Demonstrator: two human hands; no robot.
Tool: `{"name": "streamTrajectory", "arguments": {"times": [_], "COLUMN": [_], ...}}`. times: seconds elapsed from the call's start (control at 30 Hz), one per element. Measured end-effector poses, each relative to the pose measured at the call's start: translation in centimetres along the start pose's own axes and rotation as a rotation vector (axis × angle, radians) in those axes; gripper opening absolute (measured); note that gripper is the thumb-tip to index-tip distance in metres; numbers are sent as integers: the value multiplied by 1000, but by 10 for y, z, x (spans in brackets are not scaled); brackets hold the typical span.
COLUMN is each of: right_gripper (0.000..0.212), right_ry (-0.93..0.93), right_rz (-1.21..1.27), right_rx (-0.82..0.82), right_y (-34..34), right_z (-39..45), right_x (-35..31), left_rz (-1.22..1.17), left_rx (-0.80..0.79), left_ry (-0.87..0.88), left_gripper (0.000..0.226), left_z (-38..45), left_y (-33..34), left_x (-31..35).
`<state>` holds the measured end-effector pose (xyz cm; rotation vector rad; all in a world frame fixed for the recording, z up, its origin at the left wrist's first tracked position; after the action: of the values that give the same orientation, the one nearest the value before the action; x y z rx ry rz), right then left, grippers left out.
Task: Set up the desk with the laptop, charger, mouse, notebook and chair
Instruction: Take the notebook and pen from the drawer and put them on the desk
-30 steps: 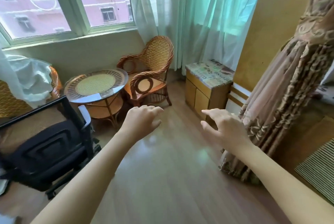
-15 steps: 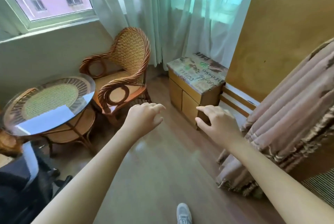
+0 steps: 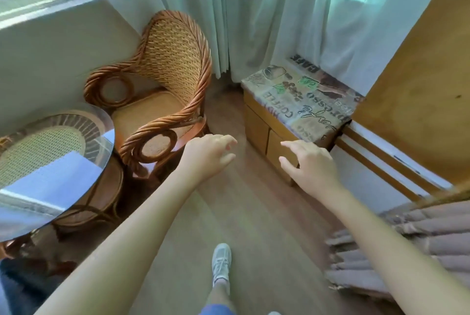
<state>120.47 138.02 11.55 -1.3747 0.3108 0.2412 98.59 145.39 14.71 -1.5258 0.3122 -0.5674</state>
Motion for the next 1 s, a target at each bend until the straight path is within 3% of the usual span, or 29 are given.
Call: {"name": "streamTrajectory", "arguments": {"times": [0.27,0.5,0.77,0.9,1.0], "right_gripper": [38,39,38,33,29], "right_ry": [238,407,604,836,1084], "right_rz": [37,55,100,325,669], "right_rx": [-24,-7,-101,-59,96], "right_y": [87,157,262,318,362], "right_z": [115,205,291,305,313], "right_x": [21,73,139,163,175], "left_rz": [-233,-419,-594,-968,-1221], "left_rx": [-166,-365,-511,-573,-643], "left_ry": [3,-47,-86,-272,-581], "left_gripper": [30,29,27,26,55], "left_z": [167,301,416,443,459], "left_y": [66,163,296,362,404], "left_x": [-77,-83,-108,-122,-124]}}
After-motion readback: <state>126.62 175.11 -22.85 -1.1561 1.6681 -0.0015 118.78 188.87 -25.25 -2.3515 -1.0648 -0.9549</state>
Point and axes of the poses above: each hand's wrist, its own z-axis towards the middle knuckle, its own y-axis out of the palm, x = y × z, the point moved 3 cm from there along z, towards the middle knuckle, and after that the axes turned 1 degree about y, right-handed, at the moved point
